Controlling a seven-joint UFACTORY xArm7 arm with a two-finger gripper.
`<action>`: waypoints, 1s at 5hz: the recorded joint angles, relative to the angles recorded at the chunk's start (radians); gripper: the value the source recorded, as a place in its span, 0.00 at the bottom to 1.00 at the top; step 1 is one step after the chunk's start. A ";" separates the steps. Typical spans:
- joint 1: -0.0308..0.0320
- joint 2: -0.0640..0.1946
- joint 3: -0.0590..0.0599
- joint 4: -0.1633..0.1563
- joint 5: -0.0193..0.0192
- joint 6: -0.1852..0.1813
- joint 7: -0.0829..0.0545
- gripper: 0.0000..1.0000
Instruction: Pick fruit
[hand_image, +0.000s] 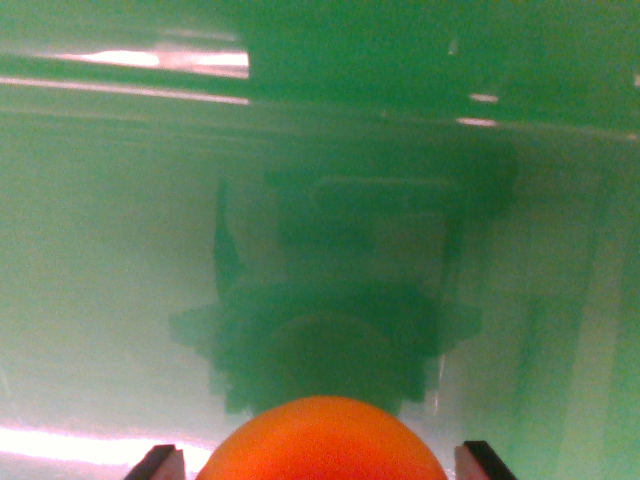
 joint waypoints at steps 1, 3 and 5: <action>0.0000 0.000 0.000 0.000 0.0000 0.000 0.000 1.00; 0.0003 -0.010 0.000 0.021 -0.0005 0.031 0.000 1.00; 0.0007 -0.021 0.000 0.044 -0.0011 0.064 0.000 1.00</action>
